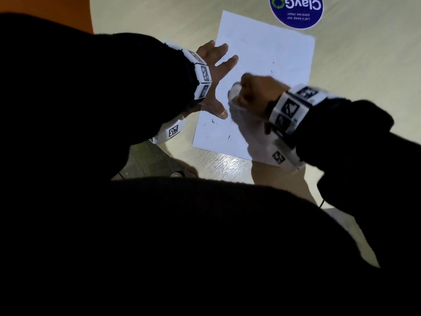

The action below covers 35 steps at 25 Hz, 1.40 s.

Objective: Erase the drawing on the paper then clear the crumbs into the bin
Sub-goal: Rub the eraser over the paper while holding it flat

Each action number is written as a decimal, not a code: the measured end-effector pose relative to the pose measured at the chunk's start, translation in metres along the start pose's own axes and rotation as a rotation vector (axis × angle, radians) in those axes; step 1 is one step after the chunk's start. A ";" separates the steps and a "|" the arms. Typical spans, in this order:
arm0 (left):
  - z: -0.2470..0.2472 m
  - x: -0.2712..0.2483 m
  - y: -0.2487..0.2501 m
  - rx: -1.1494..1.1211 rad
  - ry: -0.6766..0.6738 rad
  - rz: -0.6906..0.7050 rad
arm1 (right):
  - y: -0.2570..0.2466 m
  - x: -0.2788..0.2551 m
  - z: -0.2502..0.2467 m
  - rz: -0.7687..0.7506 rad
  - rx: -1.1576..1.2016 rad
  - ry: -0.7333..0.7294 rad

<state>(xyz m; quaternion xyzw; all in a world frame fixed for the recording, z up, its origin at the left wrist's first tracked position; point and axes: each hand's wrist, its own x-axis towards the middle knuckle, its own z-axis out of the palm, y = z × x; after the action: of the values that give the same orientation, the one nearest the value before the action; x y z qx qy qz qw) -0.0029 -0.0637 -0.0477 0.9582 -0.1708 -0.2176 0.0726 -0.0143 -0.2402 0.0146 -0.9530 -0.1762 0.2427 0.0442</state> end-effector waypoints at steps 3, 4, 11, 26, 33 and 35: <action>0.002 0.000 0.001 0.008 0.018 0.010 | -0.002 0.000 -0.004 -0.030 -0.020 -0.042; 0.005 0.000 0.000 0.007 0.044 0.025 | 0.001 0.010 -0.010 0.004 0.005 -0.008; 0.001 -0.001 0.001 0.010 0.035 -0.003 | -0.004 -0.011 0.002 -0.023 -0.021 -0.121; -0.004 -0.026 0.023 0.107 0.064 -0.023 | 0.006 -0.008 0.005 0.037 0.061 -0.004; 0.016 -0.050 0.032 -0.006 -0.011 -0.108 | 0.007 -0.010 0.007 0.041 0.079 0.008; 0.014 -0.049 0.032 0.012 -0.022 -0.101 | 0.001 -0.017 0.015 -0.002 0.042 -0.034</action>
<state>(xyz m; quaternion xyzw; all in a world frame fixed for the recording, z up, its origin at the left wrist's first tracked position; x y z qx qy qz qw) -0.0595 -0.0767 -0.0339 0.9636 -0.1240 -0.2305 0.0539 -0.0354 -0.2469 0.0090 -0.9474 -0.1729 0.2622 0.0613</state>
